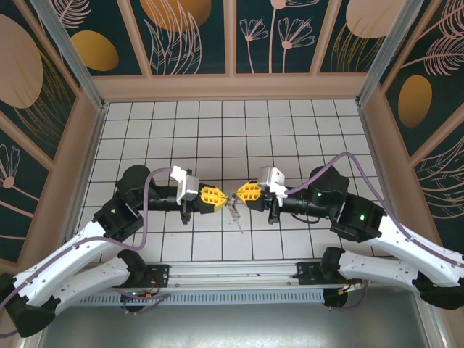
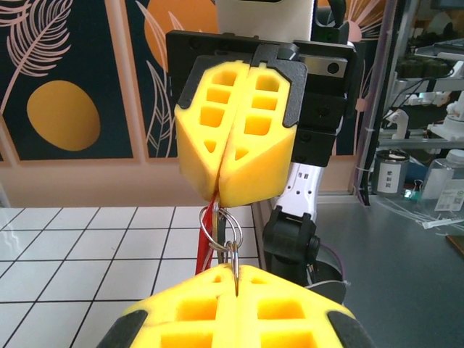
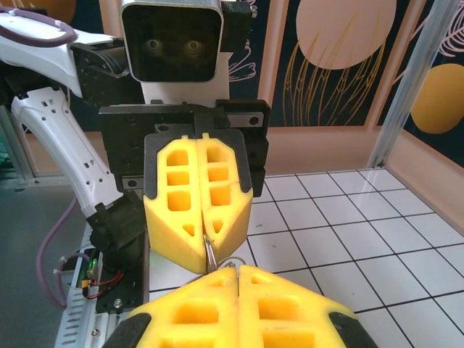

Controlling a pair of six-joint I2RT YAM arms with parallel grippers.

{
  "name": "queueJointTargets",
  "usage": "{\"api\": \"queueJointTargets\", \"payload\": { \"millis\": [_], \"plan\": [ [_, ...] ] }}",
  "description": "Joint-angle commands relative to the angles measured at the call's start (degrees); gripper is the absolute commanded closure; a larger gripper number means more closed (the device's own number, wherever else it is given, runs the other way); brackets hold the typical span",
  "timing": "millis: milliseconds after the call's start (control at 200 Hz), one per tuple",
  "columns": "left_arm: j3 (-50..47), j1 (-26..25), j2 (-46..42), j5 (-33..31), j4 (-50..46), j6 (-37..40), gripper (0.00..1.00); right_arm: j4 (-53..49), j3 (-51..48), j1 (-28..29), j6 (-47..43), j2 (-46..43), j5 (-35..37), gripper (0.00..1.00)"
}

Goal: Put the keys on the keyring

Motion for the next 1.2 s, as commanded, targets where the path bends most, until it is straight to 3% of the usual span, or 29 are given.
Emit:
{"api": "queueJointTargets", "payload": {
  "millis": [0, 290, 656, 936, 1191],
  "plan": [
    [0.3, -0.5, 0.0, -1.3, -2.2, 1.9, 1.0, 2.9, -0.9, 0.0, 0.8, -2.1, 4.7, 1.0],
    [-1.0, -0.4, 1.1, -5.3, -1.6, 2.2, 1.0, 1.7, -1.2, -0.1, 0.2, 0.7, 9.0, 1.0],
    [-1.7, -0.5, 2.3, -8.1, -1.8, 2.9, 1.0, -0.6, -3.4, -0.7, 1.3, 4.2, 8.8, 0.88],
    [-4.4, -0.5, 3.0, -13.4, 1.0, 1.1, 1.0, 3.2, -6.1, -4.5, 5.2, 3.5, 12.8, 0.67],
    [-6.8, -0.5, 3.9, -19.9, 1.2, -1.2, 1.0, 7.3, -8.9, -8.9, 7.7, 3.5, 14.4, 0.57]
  ]
}}
